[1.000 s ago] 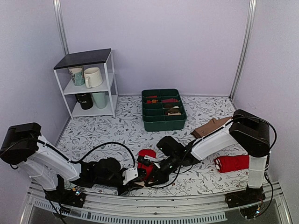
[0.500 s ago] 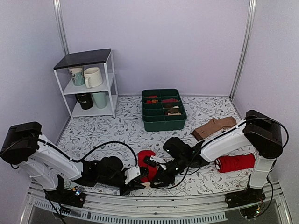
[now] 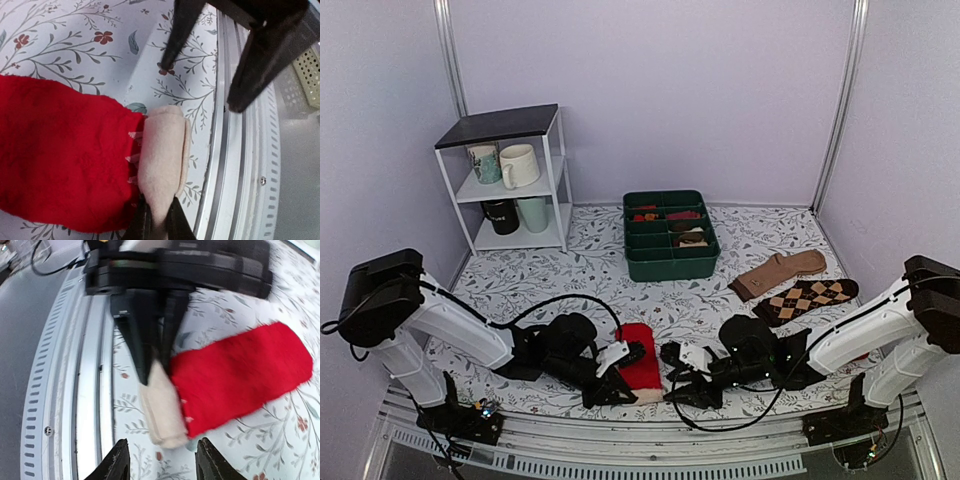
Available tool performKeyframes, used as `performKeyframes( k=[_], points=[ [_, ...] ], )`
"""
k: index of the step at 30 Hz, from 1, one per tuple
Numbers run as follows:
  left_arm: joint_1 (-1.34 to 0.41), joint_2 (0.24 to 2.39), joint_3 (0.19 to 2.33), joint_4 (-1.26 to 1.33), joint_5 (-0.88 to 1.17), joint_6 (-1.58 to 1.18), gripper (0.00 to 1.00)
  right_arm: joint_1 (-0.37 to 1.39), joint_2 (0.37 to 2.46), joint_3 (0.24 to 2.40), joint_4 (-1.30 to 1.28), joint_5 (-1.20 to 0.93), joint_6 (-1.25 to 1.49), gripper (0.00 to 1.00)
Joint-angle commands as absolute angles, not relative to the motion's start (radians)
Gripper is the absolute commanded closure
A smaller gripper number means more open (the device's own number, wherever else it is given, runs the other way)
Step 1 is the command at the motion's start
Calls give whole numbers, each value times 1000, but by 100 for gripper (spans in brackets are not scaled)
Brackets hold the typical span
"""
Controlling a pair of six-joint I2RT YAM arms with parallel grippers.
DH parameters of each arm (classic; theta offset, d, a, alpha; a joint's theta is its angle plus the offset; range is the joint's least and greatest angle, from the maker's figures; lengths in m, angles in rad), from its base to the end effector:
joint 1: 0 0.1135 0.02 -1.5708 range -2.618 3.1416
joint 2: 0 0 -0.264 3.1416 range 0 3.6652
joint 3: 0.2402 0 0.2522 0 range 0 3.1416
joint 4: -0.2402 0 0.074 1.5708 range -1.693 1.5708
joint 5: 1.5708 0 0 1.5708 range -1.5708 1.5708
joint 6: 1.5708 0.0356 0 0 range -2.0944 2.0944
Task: Roll the socks
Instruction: Roll a pair of socks at the center of the board.
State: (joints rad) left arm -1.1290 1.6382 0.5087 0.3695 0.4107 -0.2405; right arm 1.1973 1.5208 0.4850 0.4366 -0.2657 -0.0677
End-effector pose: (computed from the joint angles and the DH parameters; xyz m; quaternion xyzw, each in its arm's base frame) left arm 0.1043 -0.2537 0.1076 0.4593 0.7777 -0.3893 0.1805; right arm 0.0908 0.2574 0.1359 -0.5680 0.6704 0.3467 0.3282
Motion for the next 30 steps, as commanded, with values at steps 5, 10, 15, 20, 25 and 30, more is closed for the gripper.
performKeyframes(
  k=[5,10,15,20,25,30],
  points=[
    [-1096,1709,480,244,499,-301,100,1283,1646,535,517,-181,-234,46],
    [-1090,1709,472,256,505,-304,100,1312,1682,556,509,-161,-273,45],
    [-1089,1708,466,266,510,-307,100,1333,1709,574,517,-80,-299,46],
    [-1087,1709,464,265,512,-305,100,1336,1733,588,515,-90,-314,50],
    [-1086,1717,466,267,516,-302,100,1365,1720,577,543,35,-322,51],
    [-1081,1723,470,265,523,-299,100,1380,1600,527,589,62,-361,51]
  ],
)
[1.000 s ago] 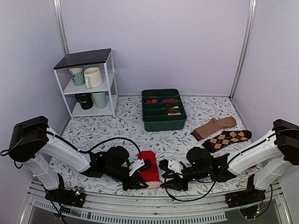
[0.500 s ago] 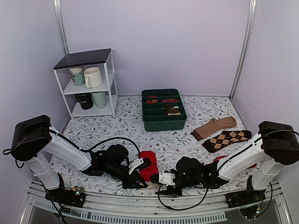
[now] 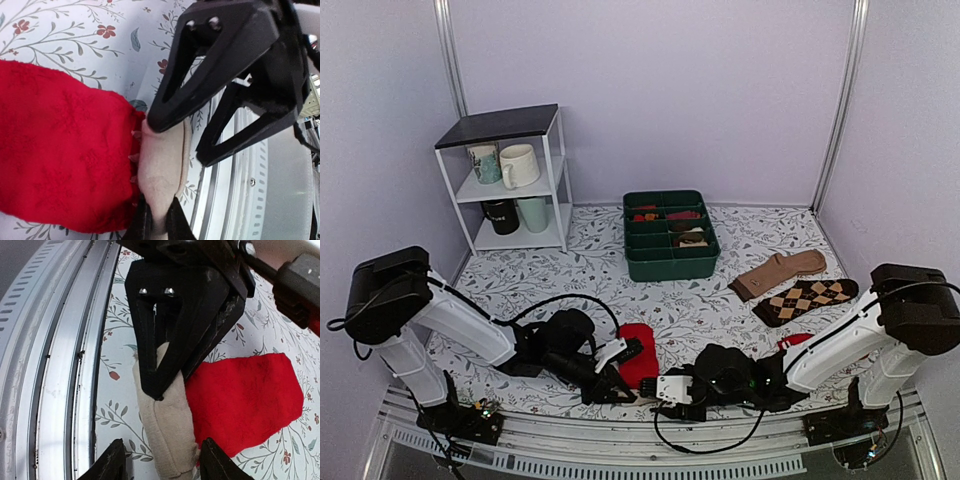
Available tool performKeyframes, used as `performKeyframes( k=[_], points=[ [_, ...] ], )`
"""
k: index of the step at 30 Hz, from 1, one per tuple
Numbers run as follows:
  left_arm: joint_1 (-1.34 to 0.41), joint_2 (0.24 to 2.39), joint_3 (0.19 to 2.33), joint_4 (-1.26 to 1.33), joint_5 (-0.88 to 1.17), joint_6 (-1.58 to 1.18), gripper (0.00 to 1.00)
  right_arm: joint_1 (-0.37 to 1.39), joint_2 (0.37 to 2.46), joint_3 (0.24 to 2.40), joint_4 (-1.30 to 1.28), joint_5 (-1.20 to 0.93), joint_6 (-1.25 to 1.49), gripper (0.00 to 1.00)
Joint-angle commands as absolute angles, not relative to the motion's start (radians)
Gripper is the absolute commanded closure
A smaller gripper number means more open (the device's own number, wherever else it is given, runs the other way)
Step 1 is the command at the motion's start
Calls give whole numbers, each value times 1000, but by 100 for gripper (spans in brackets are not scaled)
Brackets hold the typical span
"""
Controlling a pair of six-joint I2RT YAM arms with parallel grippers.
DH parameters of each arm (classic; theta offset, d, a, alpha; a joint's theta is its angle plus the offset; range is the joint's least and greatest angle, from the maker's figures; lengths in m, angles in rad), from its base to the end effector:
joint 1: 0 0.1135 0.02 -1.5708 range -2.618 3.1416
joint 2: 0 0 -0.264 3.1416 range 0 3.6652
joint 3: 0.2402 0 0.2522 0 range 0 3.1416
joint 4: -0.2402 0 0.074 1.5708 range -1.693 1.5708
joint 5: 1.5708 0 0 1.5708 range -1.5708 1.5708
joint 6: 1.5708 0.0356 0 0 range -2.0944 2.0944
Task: Roll the socks
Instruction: Roll a pair of socks at the center of the board.
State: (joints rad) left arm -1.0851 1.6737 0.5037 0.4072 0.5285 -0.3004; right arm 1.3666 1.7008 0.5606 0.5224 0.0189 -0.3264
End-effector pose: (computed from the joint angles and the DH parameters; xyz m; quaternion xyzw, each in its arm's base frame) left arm 0.1119 -0.2504 0.1016 0.4343 0.7809 -0.4271 0.1386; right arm 0.0616 0.2940 0.1142 -0.6626 0.5920 0.2206 0.4022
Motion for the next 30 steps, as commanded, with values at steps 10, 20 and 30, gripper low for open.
performKeyframes(
  k=[10,20,30],
  points=[
    [-1077,1729,471,270,529,-299,100,1396,1664,545,568,-63,-326,52],
    [-1076,1728,470,268,532,-296,100,1394,1797,620,526,11,-310,53],
    [-1077,1726,463,275,537,-290,100,1394,1796,588,307,-12,-203,63]
  ],
)
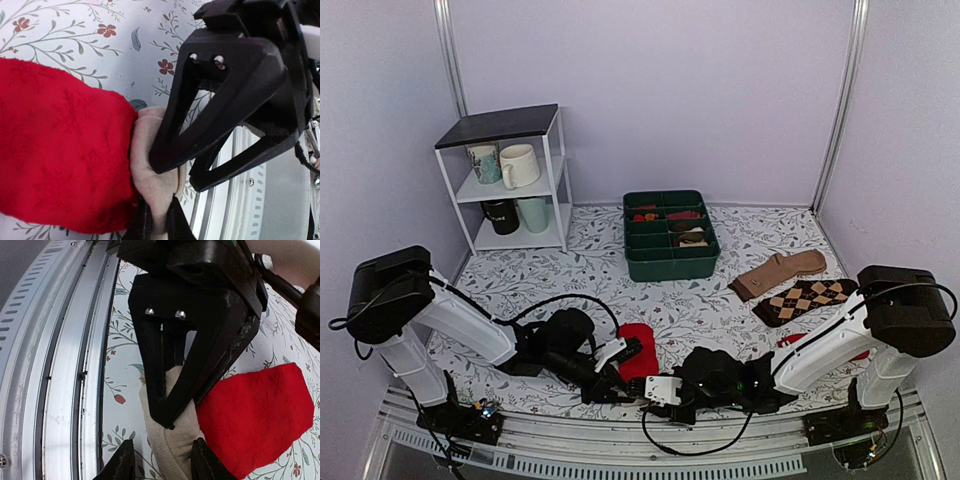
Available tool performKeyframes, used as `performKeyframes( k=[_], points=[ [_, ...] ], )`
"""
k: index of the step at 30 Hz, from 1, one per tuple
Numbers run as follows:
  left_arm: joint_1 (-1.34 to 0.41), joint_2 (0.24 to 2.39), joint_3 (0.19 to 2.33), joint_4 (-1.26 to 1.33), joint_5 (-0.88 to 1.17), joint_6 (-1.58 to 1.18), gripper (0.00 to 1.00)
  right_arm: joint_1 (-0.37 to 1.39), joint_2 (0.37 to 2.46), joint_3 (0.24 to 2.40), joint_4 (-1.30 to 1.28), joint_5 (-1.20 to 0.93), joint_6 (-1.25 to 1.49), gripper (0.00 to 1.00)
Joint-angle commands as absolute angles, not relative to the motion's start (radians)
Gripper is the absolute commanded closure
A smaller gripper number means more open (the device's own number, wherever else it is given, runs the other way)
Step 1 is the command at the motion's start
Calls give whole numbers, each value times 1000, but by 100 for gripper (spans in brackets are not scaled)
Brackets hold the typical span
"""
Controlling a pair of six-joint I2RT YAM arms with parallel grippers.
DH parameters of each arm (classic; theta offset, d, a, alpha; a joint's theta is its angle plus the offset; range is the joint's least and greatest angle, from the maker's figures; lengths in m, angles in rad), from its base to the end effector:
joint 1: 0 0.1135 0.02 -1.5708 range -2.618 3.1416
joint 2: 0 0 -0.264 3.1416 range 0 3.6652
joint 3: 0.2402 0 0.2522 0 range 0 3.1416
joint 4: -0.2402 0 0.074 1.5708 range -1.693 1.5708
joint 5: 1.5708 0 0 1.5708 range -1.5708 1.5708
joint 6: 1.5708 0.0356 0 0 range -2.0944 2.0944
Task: Roll the socks
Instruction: Roll a pair of socks at the center of the board.
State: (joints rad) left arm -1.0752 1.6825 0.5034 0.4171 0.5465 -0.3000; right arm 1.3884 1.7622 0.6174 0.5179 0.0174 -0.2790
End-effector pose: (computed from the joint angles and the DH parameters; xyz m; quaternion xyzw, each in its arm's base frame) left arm 0.1140 -0.2498 0.1003 0.4329 0.7794 -0.4322 0.1353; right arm 0.0577 0.3095 0.1101 -0.6568 0.6016 0.2328 0.3905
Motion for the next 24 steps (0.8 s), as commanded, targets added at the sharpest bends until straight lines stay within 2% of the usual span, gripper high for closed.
performKeyframes(
  k=[1,4,8,13,15,18,22,24],
  points=[
    [-1076,1726,463,277,538,-289,100,1394,1794,585,286,-18,-193,63],
    [-1077,1726,463,279,537,-287,100,1394,1804,600,236,-23,-158,61],
    [-1077,1728,462,282,537,-287,100,1394,1828,619,196,-25,-121,62],
    [-1076,1709,469,278,510,-276,100,1394,1877,651,137,-56,-69,77],
    [-1076,1681,473,277,469,-268,86,1394,1896,663,108,-69,-41,83],
    [-1076,1614,486,269,394,-231,73,1389,1905,671,95,-93,-6,88],
    [-1077,1490,485,265,280,-166,47,1349,1915,690,67,-159,77,88],
    [-1078,1414,467,263,240,-137,43,1323,1921,694,59,-205,97,88]
  ],
)
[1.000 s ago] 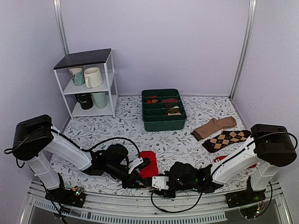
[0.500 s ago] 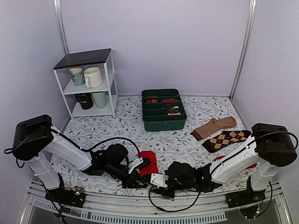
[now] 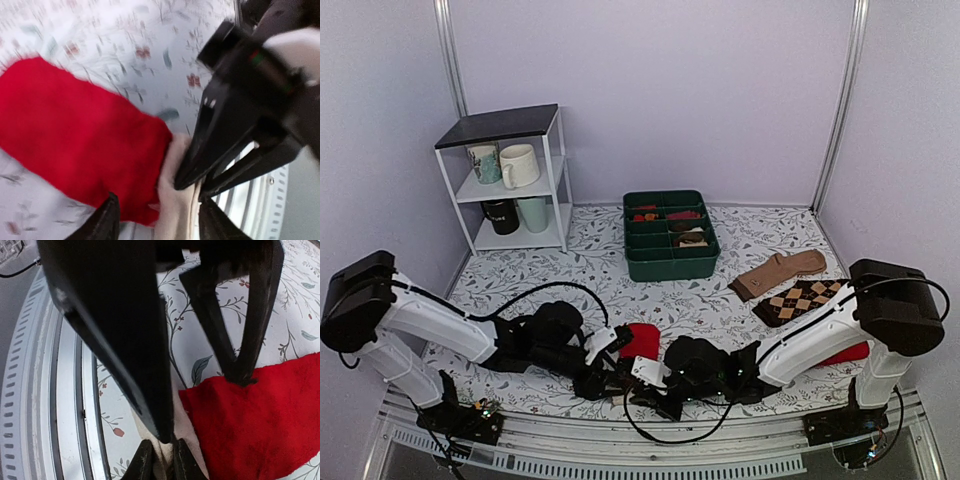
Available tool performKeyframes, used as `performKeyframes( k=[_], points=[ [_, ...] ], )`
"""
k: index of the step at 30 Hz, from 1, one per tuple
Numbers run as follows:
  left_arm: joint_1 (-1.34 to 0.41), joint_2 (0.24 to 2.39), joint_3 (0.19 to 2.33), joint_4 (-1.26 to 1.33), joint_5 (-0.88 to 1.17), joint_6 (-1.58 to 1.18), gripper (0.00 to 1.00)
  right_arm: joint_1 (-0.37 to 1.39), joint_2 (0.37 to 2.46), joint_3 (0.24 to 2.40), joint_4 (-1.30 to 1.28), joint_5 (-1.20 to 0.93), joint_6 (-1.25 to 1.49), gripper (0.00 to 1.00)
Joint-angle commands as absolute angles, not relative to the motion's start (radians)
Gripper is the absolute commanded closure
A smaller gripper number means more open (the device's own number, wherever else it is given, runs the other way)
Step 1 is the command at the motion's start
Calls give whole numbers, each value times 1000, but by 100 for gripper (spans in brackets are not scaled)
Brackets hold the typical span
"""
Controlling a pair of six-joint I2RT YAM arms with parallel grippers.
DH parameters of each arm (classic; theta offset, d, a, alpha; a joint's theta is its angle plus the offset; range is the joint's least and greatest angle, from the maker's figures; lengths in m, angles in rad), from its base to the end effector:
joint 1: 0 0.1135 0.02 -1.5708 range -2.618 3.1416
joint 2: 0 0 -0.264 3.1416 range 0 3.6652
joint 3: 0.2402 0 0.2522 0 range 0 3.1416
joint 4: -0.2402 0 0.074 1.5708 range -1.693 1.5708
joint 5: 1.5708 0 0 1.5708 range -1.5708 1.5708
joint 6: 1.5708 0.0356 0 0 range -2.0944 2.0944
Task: Roll the socks
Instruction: Roll a pair of socks at the center of the board.
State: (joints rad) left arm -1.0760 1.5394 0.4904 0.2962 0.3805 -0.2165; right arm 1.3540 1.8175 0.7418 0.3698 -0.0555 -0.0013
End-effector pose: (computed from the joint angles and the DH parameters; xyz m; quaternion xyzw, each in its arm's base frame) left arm 0.1137 -0.2386 0.1217 0.4438 0.7877 -0.3737 0.2073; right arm 0.0706 0.3296 0.1114 -0.5781 0.6998 0.2819 0.3109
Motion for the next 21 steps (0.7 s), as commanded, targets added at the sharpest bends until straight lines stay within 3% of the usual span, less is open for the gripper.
performKeyframes(
  k=[1,4,10,21],
  points=[
    [-1077,1358,444,265,226,-129,41,1304,1923,702,53,-229,109,89],
    [-1083,1241,389,273,202,-112,36,1253,1933,724,20,-308,126,88],
    [-1139,1099,277,362,157,-128,41,1145,1990,772,-37,-501,196,88],
    [-1263,1296,323,437,65,-63,40,1041,2084,828,-114,-643,291,88]
  ],
)
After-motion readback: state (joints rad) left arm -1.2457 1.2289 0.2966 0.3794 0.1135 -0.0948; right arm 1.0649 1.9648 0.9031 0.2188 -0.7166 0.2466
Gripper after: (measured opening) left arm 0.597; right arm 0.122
